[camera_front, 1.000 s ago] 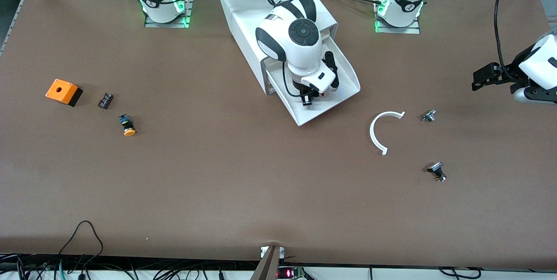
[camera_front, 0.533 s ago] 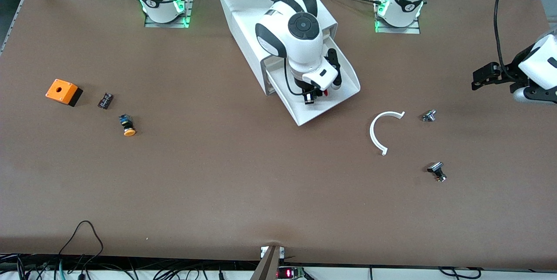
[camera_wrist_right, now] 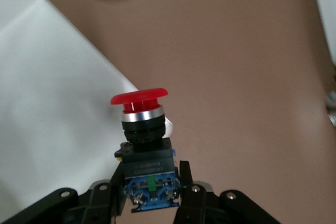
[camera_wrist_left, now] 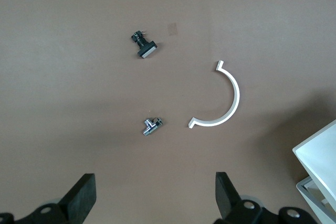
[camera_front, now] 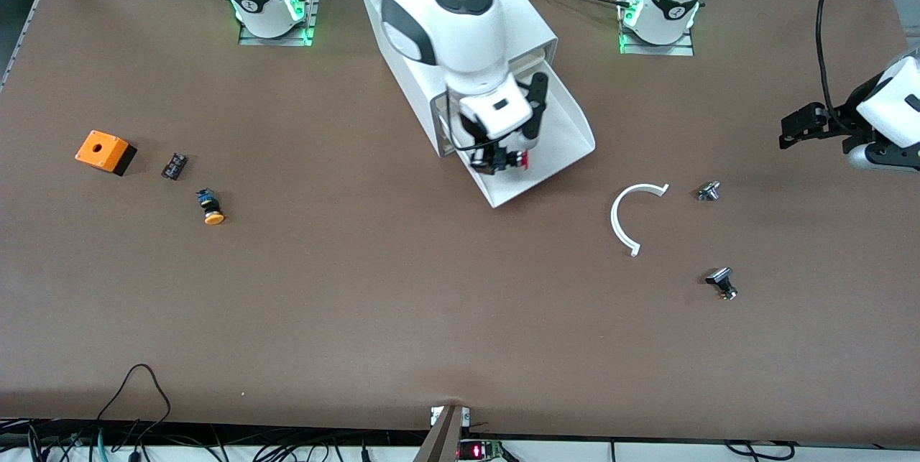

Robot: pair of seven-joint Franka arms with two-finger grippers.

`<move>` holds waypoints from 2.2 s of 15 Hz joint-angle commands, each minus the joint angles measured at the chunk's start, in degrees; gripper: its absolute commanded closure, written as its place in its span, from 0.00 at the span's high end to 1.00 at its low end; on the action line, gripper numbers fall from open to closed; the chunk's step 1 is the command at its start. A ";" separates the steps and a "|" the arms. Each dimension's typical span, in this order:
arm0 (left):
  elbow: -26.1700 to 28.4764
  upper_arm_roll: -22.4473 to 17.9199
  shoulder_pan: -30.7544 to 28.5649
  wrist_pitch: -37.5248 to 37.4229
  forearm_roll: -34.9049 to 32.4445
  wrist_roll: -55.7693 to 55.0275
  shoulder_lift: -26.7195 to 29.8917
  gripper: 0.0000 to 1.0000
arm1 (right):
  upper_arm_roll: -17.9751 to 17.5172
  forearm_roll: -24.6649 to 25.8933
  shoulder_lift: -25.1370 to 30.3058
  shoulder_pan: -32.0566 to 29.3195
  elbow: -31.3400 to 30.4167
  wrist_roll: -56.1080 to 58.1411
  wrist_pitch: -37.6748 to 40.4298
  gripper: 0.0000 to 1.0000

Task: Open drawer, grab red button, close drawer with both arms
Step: 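Carry the red button with the right gripper beside the yellow button, then push the drawer shut with the left gripper while the right gripper releases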

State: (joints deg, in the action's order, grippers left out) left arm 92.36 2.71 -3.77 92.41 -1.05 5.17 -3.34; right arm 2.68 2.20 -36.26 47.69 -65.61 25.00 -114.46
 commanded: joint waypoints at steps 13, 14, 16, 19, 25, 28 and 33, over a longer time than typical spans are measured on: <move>2.38 0.01 1.39 5.41 -0.53 -12.41 -11.68 0.99 | 4.62 0.79 12.00 -22.27 -33.94 -24.91 -6.90 0.19; 2.30 0.01 3.05 6.11 1.47 -17.86 -12.82 0.98 | 4.62 0.88 12.61 -23.68 -37.10 -24.92 -9.79 0.19; 2.47 0.01 5.51 8.91 4.12 -26.14 -14.93 0.98 | 4.53 0.79 14.19 -25.53 -45.79 -24.92 -18.65 0.19; 4.04 1.58 8.42 15.75 4.66 -35.28 -17.92 0.98 | 4.53 0.79 15.25 -27.91 -58.28 -24.92 -32.89 0.19; 17.58 6.42 12.11 40.01 5.63 -51.73 -19.07 0.98 | 4.53 0.79 14.99 -33.97 -65.17 -23.95 -38.83 0.26; 21.70 7.22 15.97 45.82 5.71 -59.28 -19.43 0.98 | 4.44 0.26 15.34 -34.07 -64.82 -27.36 -37.15 0.99; 26.46 13.27 17.92 47.25 6.06 -60.54 -17.40 0.99 | 4.27 0.18 18.41 -34.07 -58.77 -31.42 -25.06 1.00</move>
State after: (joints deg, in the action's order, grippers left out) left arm 115.65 13.55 13.89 139.00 3.69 -54.91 -23.52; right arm 7.76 2.23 -20.59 14.32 -127.42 -4.87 -146.77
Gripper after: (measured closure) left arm 0.013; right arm 0.145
